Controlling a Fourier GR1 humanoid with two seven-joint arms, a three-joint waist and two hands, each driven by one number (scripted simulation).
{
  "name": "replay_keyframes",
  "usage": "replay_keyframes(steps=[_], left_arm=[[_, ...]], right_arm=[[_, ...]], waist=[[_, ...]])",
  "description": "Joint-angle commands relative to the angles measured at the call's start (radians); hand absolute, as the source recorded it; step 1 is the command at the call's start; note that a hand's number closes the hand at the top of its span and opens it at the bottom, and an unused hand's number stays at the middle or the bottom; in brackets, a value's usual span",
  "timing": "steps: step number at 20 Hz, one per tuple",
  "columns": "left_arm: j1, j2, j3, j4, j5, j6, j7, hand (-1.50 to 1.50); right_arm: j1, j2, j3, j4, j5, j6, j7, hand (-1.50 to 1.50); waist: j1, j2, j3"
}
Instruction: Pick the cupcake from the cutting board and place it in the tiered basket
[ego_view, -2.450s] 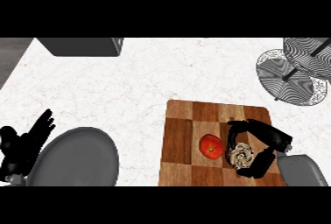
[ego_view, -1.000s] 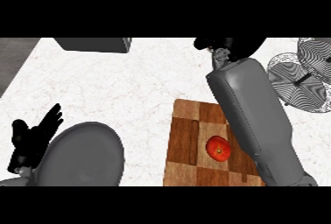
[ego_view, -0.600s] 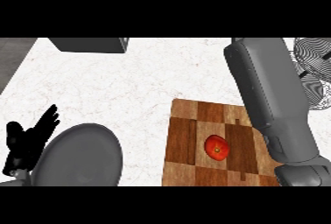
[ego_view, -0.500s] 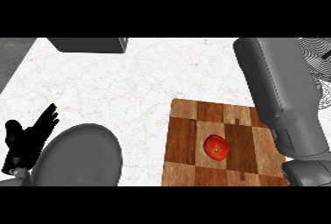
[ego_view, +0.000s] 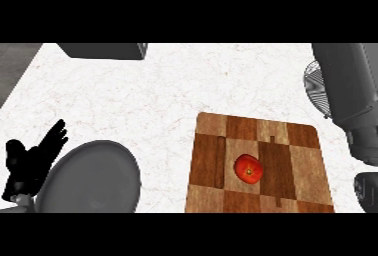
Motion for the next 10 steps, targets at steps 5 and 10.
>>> replay_keyframes(steps=[5, 10], left_arm=[[0.002, -0.001, 0.014, 0.032, 0.009, -0.013, -0.027, 0.00], [0.007, 0.011, 0.011, 0.000, -0.006, -0.005, -0.020, 0.00]], right_arm=[[-0.070, -0.142, -0.114, 0.236, -0.129, -0.127, -0.223, 1.50], [-0.012, -0.272, 0.074, 0.353, 0.125, 0.048, -0.190, 1.50]], waist=[[0.006, 0.003, -0.001], [0.006, 0.008, -0.008]])
